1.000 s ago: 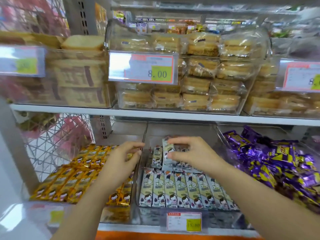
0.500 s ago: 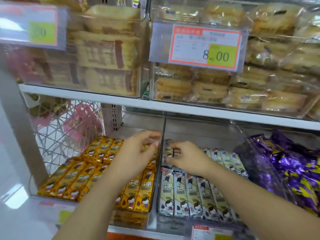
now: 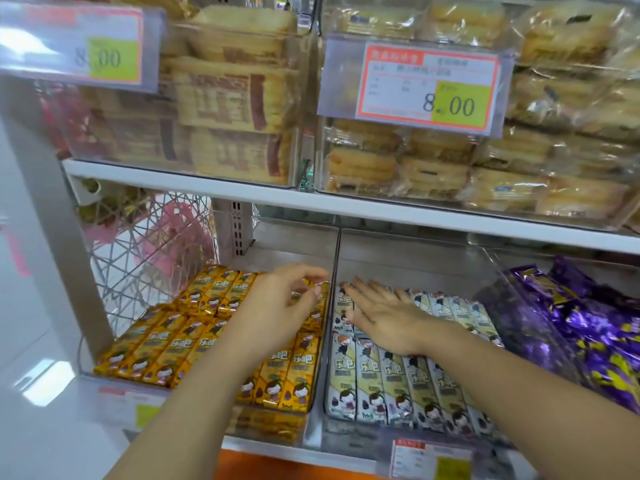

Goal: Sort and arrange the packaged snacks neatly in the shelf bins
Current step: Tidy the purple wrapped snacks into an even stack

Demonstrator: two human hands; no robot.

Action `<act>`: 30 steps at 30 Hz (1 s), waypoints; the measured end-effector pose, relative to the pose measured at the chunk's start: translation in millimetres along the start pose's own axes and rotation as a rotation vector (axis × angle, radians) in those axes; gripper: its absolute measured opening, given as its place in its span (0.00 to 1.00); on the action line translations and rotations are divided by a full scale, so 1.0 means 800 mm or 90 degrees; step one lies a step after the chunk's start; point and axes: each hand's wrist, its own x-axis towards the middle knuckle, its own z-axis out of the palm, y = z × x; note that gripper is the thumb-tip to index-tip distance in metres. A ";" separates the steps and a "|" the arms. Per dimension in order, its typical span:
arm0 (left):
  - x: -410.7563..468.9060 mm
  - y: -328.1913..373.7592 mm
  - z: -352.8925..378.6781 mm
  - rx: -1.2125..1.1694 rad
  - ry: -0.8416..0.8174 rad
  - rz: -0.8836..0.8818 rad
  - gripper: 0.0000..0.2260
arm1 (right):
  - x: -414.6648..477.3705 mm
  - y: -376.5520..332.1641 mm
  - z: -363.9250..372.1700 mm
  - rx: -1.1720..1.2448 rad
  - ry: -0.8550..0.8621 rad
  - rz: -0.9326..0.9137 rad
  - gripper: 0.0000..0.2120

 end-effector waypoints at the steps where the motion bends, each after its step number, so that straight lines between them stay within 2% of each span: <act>1: -0.001 0.000 0.001 0.002 -0.004 0.000 0.10 | -0.001 0.000 0.000 -0.004 0.001 0.003 0.27; 5: -0.006 0.001 0.006 0.011 -0.016 -0.001 0.11 | -0.006 -0.003 0.001 0.010 -0.007 -0.001 0.26; 11: -0.021 0.023 0.004 0.110 0.015 0.080 0.11 | -0.068 0.013 -0.019 0.219 0.073 -0.008 0.27; 13: -0.021 0.046 0.013 0.122 0.014 0.120 0.12 | -0.105 0.030 -0.015 0.168 0.052 -0.006 0.29; 16: -0.016 0.082 0.054 0.137 -0.075 0.127 0.16 | -0.150 0.048 0.006 0.055 -0.018 0.026 0.32; 19: -0.008 0.092 0.105 0.301 -0.200 0.019 0.23 | -0.168 0.051 0.028 0.047 -0.050 0.057 0.32; 22: -0.005 0.082 0.133 0.415 -0.331 -0.081 0.25 | -0.166 0.052 0.039 0.070 -0.019 0.077 0.31; 30: -0.003 0.076 0.135 0.462 -0.411 -0.105 0.25 | -0.156 0.053 0.032 0.094 -0.012 0.088 0.30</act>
